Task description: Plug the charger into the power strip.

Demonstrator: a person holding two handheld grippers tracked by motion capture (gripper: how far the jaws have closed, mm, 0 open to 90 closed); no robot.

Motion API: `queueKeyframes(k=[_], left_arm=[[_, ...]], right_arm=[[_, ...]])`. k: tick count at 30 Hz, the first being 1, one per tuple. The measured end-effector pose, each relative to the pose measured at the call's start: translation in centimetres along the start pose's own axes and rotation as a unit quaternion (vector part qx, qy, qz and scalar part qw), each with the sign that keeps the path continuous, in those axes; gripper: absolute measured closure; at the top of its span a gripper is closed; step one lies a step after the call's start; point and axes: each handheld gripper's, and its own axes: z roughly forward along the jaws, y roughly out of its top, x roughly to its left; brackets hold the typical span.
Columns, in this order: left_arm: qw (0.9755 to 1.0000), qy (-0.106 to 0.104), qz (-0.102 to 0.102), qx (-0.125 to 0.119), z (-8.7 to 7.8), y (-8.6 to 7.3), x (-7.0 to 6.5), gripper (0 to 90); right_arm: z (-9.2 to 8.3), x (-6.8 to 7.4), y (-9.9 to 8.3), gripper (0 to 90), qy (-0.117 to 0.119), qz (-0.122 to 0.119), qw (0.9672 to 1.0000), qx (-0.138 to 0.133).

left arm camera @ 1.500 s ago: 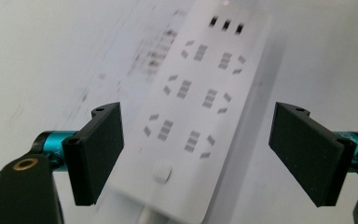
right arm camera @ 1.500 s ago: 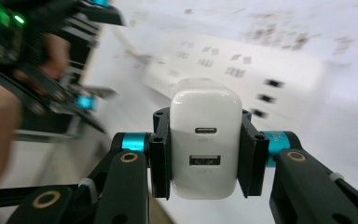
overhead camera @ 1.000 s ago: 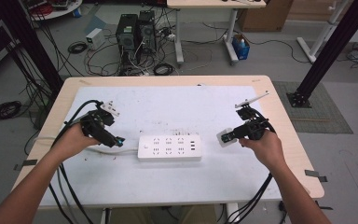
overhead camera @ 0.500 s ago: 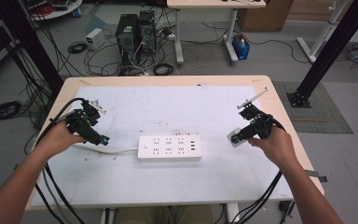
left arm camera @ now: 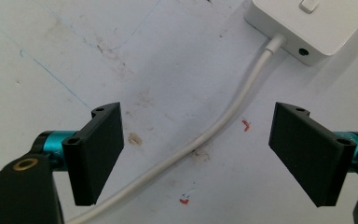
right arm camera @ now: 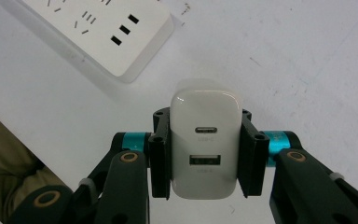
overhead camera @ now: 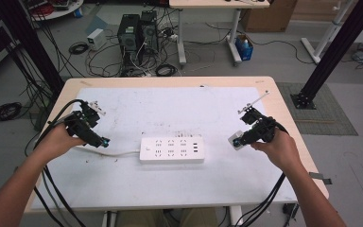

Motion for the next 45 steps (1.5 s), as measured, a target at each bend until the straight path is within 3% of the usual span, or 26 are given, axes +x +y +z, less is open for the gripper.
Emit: queueKeyframes(k=[5, 11, 20, 22, 26, 33, 41, 45], left_arm=[[0.9999, 0.001, 0.008, 0.009, 0.2, 0.1, -0.1, 18.0], [0.9995, 0.001, 0.018, 0.028, 0.9, -0.1, -0.3, 18.0], [0.9995, -0.003, 0.018, 0.025, 1.7, -0.4, -0.3, 18.0], [0.9995, -0.003, 0.020, 0.026, 1.9, -0.3, -0.2, 18.0], [0.9993, -0.003, 0.025, 0.029, 2.1, -0.2, -0.3, 18.0], [0.9990, -0.005, 0.041, 0.016, 2.4, -0.2, -0.5, 18.0], [0.9989, -0.014, 0.043, 0.014, 2.8, -0.4, -0.6, 18.0], [0.9988, -0.021, 0.042, 0.015, 3.3, -0.6, -0.6, 18.0]], right_arm=[[0.0, 0.5, 0.4, 62.4, 0.008, -0.001, 0.9999, 0.007], [0.1, 1.5, 1.8, 62.4, 0.011, -0.028, 0.9995, 0.013], [0.9, 3.2, 5.1, 62.4, 0.020, -0.082, 0.9957, 0.039], [1.4, 4.2, 6.6, 62.5, 0.028, -0.115, 0.9919, 0.047], [2.2, 5.2, 8.2, 62.4, 0.039, -0.146, 0.9873, 0.050], [4.6, 7.3, 10.5, 62.5, 0.052, -0.215, 0.9734, 0.061], [6.9, 8.1, 12.0, 62.4, 0.056, -0.241, 0.9656, 0.080], [7.8, 8.6, 12.4, 62.4, 0.055, -0.277, 0.9554, 0.088]])
